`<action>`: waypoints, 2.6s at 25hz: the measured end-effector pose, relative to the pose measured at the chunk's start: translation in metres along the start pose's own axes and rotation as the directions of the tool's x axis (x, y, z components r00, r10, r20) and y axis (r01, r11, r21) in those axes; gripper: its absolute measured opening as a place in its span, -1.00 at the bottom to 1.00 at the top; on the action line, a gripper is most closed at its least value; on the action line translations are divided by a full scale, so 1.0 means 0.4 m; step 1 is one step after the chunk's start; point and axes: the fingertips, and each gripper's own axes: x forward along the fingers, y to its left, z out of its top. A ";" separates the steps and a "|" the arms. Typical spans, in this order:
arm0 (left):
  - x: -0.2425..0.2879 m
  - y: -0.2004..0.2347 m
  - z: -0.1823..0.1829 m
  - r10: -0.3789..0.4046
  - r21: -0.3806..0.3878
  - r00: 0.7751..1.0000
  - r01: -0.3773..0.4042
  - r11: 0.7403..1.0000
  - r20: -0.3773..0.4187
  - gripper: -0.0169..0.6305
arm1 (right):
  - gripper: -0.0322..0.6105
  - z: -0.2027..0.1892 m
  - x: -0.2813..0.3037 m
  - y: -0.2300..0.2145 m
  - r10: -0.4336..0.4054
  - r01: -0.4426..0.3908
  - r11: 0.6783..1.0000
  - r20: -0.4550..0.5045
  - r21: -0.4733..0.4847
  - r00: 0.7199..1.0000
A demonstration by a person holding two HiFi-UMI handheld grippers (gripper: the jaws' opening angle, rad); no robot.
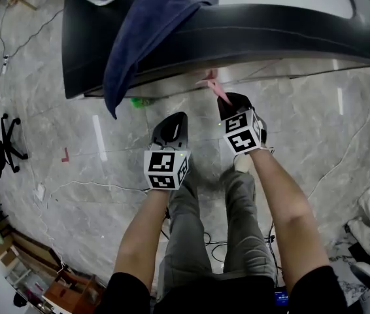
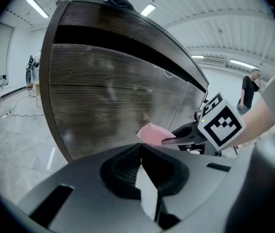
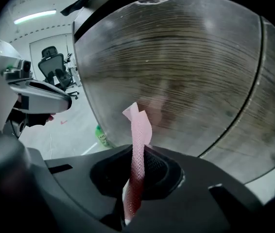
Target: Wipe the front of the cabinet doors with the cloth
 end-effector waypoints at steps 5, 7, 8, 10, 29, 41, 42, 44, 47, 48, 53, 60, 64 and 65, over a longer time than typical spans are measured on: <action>0.047 -0.065 0.012 -0.021 0.027 1.000 0.021 0.999 -0.021 -0.92 | -0.77 -0.041 -0.041 -0.094 -0.041 0.041 0.998 0.000 0.043 0.999; 0.070 -0.094 0.022 -0.031 0.028 0.999 0.031 0.999 -0.022 -0.91 | -0.77 -0.056 -0.054 -0.130 -0.054 0.054 0.995 -0.002 0.082 0.999; 0.081 -0.108 0.027 -0.036 0.026 0.999 0.037 0.999 -0.022 -0.92 | -0.77 -0.062 -0.060 -0.146 -0.059 0.059 0.993 -0.002 0.100 0.998; 0.101 -0.134 0.033 -0.050 0.027 0.998 0.051 0.998 -0.023 -0.91 | -0.77 -0.076 -0.067 -0.170 -0.068 0.068 0.990 -0.001 0.127 0.998; 0.147 -0.273 0.062 -0.123 0.016 0.992 0.124 0.992 -0.042 -0.92 | -0.77 -0.140 -0.167 -0.201 -0.058 0.047 0.965 0.035 0.257 0.998; 0.010 -0.323 0.107 -0.122 -0.041 0.992 0.121 0.992 -0.042 -0.91 | -0.77 -0.044 -0.341 -0.118 -0.043 0.000 0.957 0.142 0.291 0.989; -0.005 -0.330 0.113 -0.124 -0.047 0.991 0.122 0.991 -0.042 -0.92 | -0.77 -0.035 -0.367 -0.118 -0.051 0.005 0.955 0.150 0.296 0.987; -0.034 -0.340 0.123 -0.121 -0.067 0.992 0.118 0.991 -0.039 -0.92 | -0.77 -0.012 -0.423 -0.120 -0.069 0.013 0.951 0.171 0.310 0.983; -0.079 -0.358 0.148 -0.107 -0.101 0.994 0.104 0.989 -0.020 -0.92 | -0.77 0.021 -0.503 -0.110 -0.071 0.005 0.949 0.200 0.314 0.977; -0.093 -0.371 0.159 -0.108 -0.107 0.994 0.106 0.989 -0.011 -0.92 | -0.77 0.028 -0.528 -0.106 -0.069 0.003 0.951 0.206 0.308 0.976; -0.142 -0.438 0.218 -0.133 -0.084 0.991 0.135 0.987 0.024 -0.92 | -0.77 0.049 -0.622 -0.084 -0.055 -0.015 0.951 0.216 0.309 0.975; -0.197 -0.493 0.308 -0.123 -0.044 0.990 0.126 0.991 0.066 -0.92 | -0.77 0.086 -0.726 -0.067 -0.017 -0.050 0.962 0.243 0.268 0.970; -0.241 -0.534 0.330 -0.133 -0.007 0.989 0.134 0.991 0.069 -0.92 | -0.77 0.086 -0.790 -0.049 0.007 -0.072 0.966 0.252 0.248 0.968; -0.248 -0.543 0.334 -0.131 -0.003 0.989 0.131 0.991 0.070 -0.91 | -0.77 0.086 -0.803 -0.049 0.005 -0.072 0.965 0.256 0.253 0.967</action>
